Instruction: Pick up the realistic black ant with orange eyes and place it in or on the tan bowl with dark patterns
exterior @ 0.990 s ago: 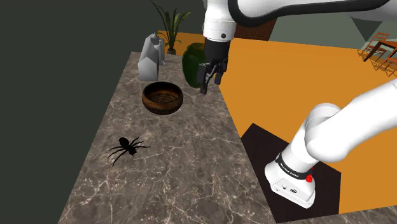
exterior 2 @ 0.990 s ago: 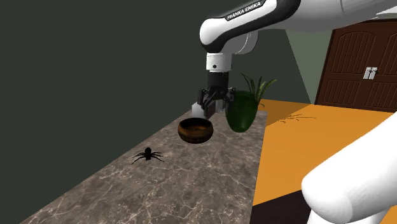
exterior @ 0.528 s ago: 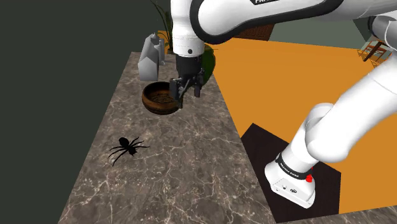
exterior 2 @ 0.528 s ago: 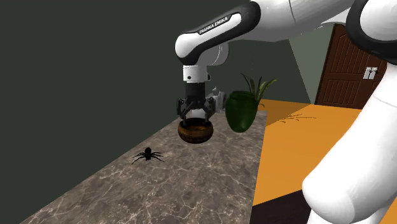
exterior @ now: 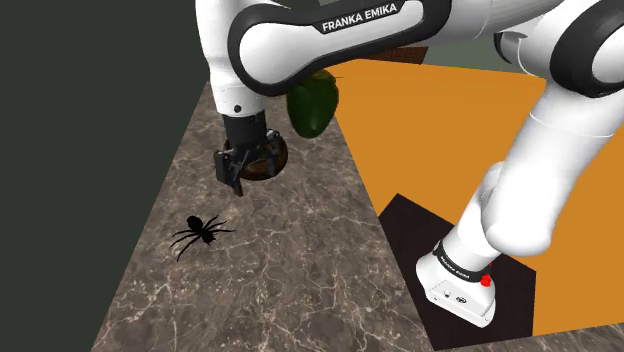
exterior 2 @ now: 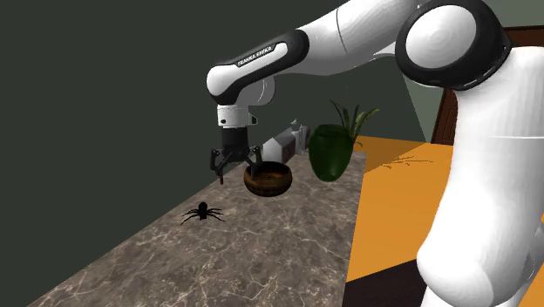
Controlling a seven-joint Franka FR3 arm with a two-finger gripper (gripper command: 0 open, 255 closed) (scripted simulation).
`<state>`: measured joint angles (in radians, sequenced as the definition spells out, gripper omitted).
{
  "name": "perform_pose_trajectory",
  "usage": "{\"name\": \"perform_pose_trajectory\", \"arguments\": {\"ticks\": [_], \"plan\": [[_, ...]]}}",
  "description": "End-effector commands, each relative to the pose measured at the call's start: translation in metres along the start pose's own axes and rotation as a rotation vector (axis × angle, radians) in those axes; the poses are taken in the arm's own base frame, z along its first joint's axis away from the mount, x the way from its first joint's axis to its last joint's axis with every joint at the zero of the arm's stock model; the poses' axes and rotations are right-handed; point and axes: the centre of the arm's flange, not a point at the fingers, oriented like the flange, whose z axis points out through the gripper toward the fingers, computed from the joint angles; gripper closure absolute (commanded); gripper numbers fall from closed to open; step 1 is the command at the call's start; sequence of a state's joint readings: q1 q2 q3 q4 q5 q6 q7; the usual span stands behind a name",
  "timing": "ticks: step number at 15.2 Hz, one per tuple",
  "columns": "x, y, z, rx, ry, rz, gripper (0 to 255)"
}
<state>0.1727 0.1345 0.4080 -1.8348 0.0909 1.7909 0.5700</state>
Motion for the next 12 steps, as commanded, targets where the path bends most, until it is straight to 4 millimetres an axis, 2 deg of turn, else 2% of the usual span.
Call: {"name": "perform_pose_trajectory", "arguments": {"ticks": [1,9,12], "plan": [[0.015,-0.022,0.013,-0.001,-0.019,0.011,0],[0.072,-0.106,0.060,-0.007,-0.092,0.044,0],[0.074,-0.111,0.073,-0.007,-0.096,0.046,0]]}}
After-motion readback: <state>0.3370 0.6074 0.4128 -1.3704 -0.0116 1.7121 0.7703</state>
